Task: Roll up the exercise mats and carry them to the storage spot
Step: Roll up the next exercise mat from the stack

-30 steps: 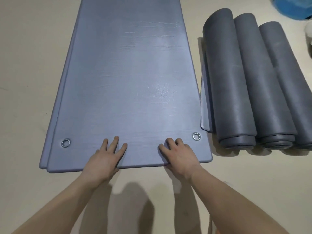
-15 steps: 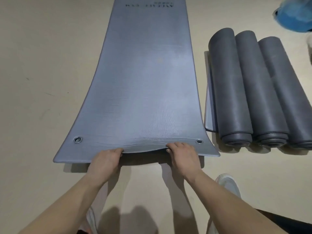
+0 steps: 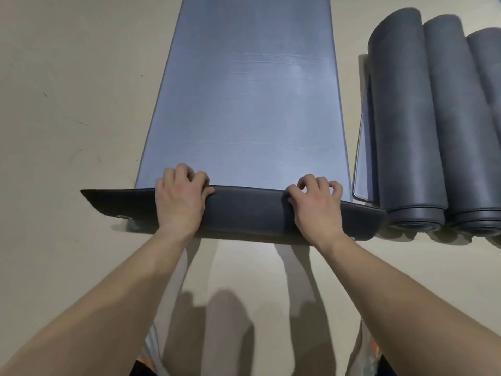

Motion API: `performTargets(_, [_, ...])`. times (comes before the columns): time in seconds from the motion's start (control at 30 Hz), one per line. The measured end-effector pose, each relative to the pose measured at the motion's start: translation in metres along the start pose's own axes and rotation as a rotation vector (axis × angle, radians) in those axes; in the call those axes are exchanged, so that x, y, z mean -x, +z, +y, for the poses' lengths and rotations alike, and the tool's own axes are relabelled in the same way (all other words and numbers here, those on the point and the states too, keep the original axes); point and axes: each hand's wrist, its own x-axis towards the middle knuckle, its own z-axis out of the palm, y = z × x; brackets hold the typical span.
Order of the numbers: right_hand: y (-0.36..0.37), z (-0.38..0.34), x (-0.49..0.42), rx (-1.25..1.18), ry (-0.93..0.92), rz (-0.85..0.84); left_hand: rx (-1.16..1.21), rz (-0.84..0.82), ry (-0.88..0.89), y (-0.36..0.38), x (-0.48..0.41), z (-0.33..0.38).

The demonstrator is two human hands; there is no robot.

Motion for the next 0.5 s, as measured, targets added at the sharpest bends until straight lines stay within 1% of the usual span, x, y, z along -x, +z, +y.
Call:
performTargets(0.1, [0.013, -0.006, 0.0, 0.093, -0.03, 0.031, -0.036, -0.046, -0.035, 0.025, -0.017, -0.001])
performTargets(0.13, [0.018, -0.007, 0.005, 0.084, -0.038, 0.007, -0.007, -0.068, -0.057, 0.033, -0.016, -0.002])
performTargets(0.2, [0.024, -0.01, 0.015, 0.045, -0.033, -0.103, 0.075, -0.105, -0.061, 0.046, -0.006, -0.006])
performTargets(0.23, [0.028, -0.01, 0.019, 0.035, -0.04, -0.157, 0.118, -0.137, -0.028, 0.05, 0.003, -0.011])
performTargets(0.3, [0.036, -0.009, 0.026, 0.069, -0.064, -0.275, 0.173, -0.294, 0.077, 0.056, 0.028, -0.025])
performTargets(0.37, [0.04, -0.011, 0.028, 0.096, -0.089, -0.339, 0.129, -0.461, 0.194, 0.06, 0.046, -0.043])
performTargets(0.43, [0.04, -0.016, 0.031, 0.103, -0.124, -0.364, 0.103, -0.503, 0.231, 0.06, 0.053, -0.05])
performTargets(0.5, [0.035, -0.019, 0.035, 0.109, -0.147, -0.447, 0.114, -0.486, 0.21, 0.053, 0.057, -0.044])
